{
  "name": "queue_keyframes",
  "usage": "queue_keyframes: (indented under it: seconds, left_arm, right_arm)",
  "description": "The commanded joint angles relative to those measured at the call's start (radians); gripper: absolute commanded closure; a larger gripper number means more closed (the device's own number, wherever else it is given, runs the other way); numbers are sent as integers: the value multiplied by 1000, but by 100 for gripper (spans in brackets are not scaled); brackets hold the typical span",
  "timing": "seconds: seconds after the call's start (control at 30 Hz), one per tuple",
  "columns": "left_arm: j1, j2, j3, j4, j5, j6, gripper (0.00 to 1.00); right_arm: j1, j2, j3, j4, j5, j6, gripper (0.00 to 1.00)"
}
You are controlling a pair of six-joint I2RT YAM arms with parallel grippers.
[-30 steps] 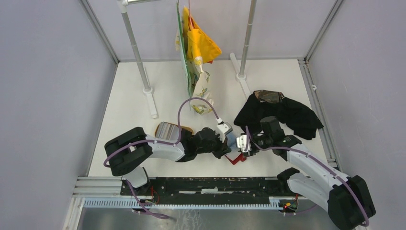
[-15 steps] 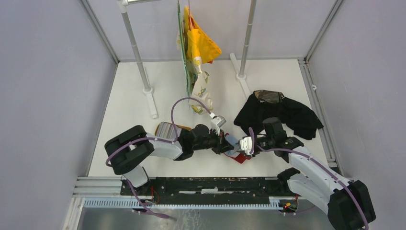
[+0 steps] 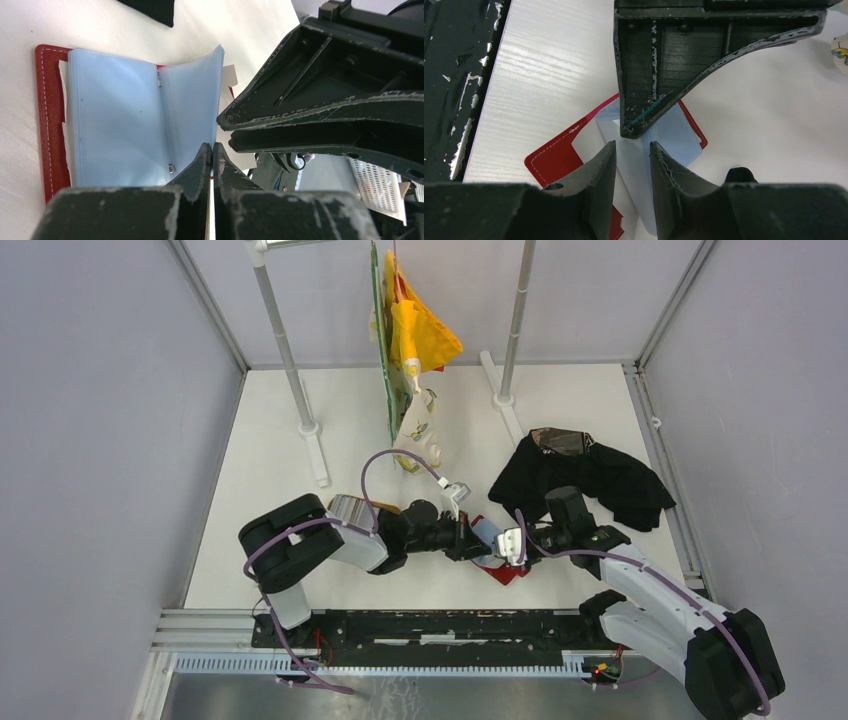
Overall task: Put the credit cards into the card holder
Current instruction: Open the card holder at the center of the board.
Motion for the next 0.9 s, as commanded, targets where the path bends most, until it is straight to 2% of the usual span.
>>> queue_keyframes:
  seconds: [0.0,0.37,0.87]
  left_arm:
    - [14,12,-10,111,25,-69,98]
    - [42,69,-49,252,67,-153,98]
    - [52,85,-63,315,89,-189,98]
  right_arm:
    - [13,6,-4,10,14,-32,64]
    - [15,9,-13,20,34,-43,59]
    - [48,50,-21,36,94,-40,63]
